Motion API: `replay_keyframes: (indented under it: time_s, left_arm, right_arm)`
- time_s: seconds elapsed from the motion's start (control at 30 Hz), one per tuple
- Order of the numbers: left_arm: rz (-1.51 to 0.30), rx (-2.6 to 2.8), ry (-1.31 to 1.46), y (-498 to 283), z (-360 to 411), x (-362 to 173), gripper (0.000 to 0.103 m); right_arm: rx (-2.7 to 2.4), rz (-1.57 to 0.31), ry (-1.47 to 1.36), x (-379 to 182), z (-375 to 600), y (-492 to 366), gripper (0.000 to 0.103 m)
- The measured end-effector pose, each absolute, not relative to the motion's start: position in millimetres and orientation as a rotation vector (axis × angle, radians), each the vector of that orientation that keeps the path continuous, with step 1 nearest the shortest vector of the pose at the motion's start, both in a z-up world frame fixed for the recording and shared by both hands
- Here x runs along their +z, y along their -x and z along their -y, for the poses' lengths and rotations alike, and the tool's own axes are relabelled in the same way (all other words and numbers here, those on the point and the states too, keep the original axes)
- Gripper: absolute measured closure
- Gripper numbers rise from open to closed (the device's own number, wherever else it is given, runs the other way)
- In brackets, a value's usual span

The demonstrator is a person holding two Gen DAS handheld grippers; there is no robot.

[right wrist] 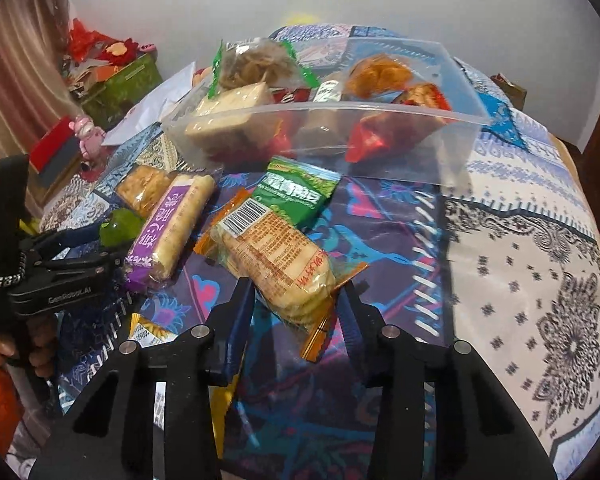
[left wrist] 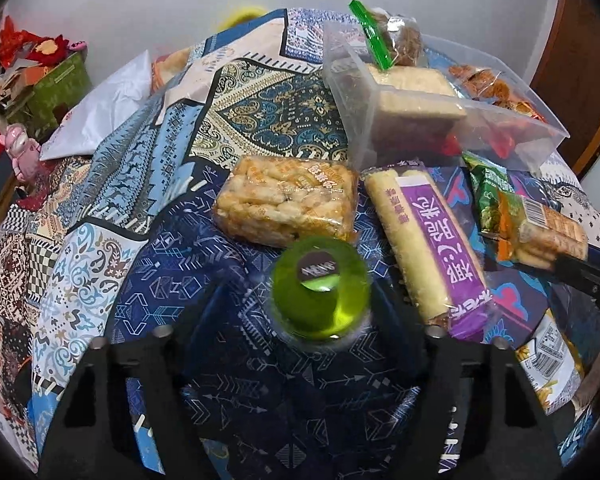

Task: Organize snacks
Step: 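Grasp the green-capped bottle with the left gripper while the right grasps a cracker pack, then lower the bottle and cracker pack into the clear box and open both grippers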

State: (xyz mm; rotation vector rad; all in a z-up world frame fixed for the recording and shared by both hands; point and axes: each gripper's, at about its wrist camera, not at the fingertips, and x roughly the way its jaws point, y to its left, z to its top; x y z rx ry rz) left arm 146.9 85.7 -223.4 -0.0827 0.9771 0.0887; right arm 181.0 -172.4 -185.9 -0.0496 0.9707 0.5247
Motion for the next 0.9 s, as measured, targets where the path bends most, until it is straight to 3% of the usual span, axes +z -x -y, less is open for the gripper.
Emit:
replay_keyframes:
  time_s: [0.07,0.3,0.9]
  left_arm:
    - [-0.975,0.076,0.094,-144,-86,-221,0.051]
    - [-0.936,0.055,0.107,-130,-83,-204,0.059]
    - [-0.76,0.01,0.099,-119,-67,-132,0.06]
  right_arm:
    - [0.522,-0.966,0.036,-183,176,-180,0.066]
    - [0.514,-0.935,0.005,-172,181,-176,0.067]
    - [0.489,-0.832,-0.044,-138,200,-181,0.069]
